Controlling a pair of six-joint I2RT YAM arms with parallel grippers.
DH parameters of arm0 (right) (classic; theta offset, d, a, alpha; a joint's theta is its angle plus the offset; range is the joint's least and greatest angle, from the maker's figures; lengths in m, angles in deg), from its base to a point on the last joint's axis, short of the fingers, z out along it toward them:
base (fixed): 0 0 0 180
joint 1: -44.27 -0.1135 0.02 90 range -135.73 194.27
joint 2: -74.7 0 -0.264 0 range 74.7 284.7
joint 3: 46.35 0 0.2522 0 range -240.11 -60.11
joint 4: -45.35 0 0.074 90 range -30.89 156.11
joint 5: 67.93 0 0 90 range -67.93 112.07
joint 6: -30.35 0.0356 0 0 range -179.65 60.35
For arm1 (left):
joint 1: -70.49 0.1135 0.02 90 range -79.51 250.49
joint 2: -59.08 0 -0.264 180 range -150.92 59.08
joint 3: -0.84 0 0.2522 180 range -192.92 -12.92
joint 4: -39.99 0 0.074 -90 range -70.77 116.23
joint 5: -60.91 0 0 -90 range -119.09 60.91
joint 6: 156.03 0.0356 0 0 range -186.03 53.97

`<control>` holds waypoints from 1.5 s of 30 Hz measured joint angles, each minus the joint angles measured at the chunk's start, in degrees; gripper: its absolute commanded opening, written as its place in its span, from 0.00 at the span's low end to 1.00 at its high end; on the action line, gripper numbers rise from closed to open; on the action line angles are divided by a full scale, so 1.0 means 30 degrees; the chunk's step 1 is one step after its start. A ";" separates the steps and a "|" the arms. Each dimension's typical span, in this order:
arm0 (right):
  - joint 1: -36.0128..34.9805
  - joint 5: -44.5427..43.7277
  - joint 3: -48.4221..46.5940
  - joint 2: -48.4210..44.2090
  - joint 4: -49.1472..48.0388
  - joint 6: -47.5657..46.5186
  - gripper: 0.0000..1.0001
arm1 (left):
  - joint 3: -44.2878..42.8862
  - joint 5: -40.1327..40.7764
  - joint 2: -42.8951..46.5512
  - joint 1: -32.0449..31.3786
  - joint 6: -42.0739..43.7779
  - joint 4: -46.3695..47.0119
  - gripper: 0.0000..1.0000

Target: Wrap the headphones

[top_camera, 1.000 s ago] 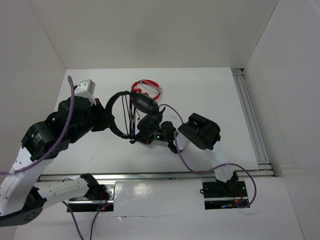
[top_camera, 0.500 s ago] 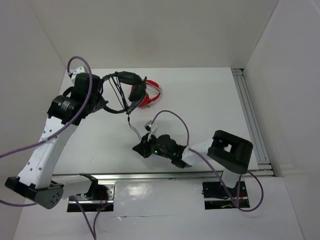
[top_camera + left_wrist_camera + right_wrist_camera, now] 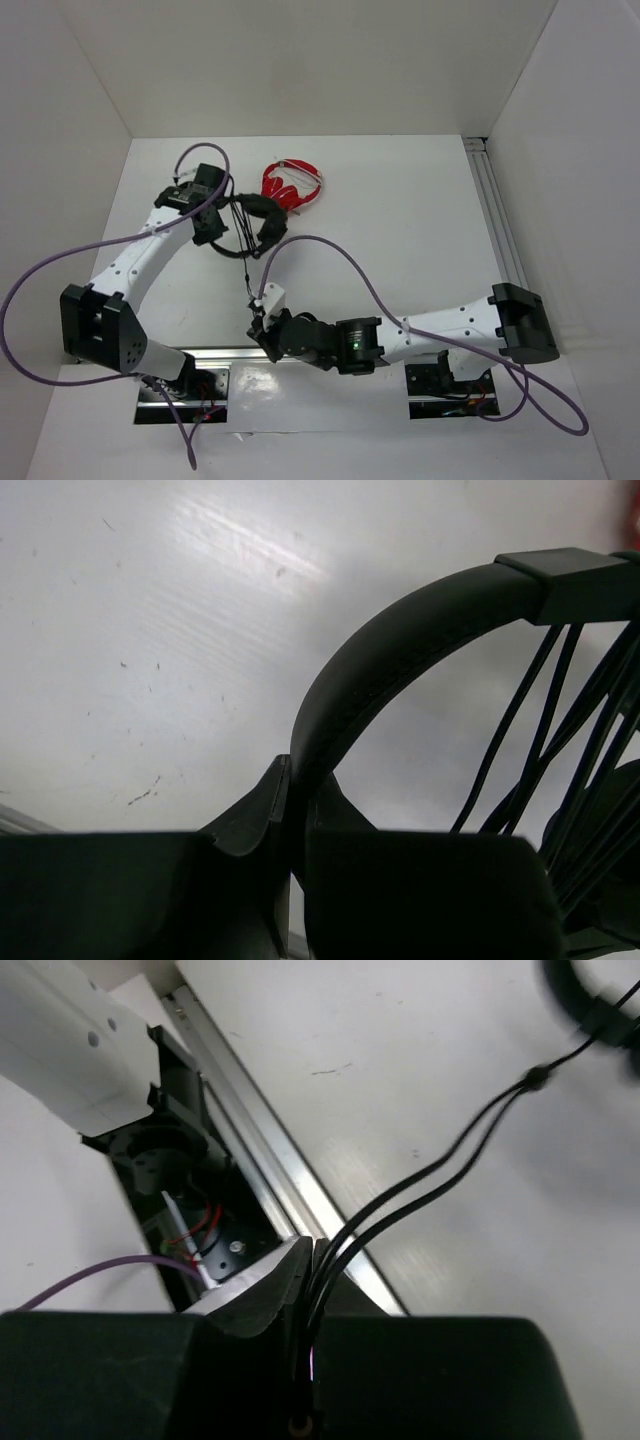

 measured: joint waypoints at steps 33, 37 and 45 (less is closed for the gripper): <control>1.2743 0.4911 -0.1027 -0.3322 0.7206 -1.3639 0.00 | 0.3075 -0.2412 0.4007 -0.9908 0.5843 0.0714 0.00; 1.3668 0.6280 -0.0918 -0.2871 0.6790 -1.3384 0.00 | 0.2288 -0.3257 0.5115 -1.0608 0.6280 0.0408 0.00; 1.4732 0.8684 -0.0146 -0.2922 0.4532 -1.1752 0.31 | 0.0590 -0.3461 0.5034 -1.0754 0.6703 -0.0969 0.00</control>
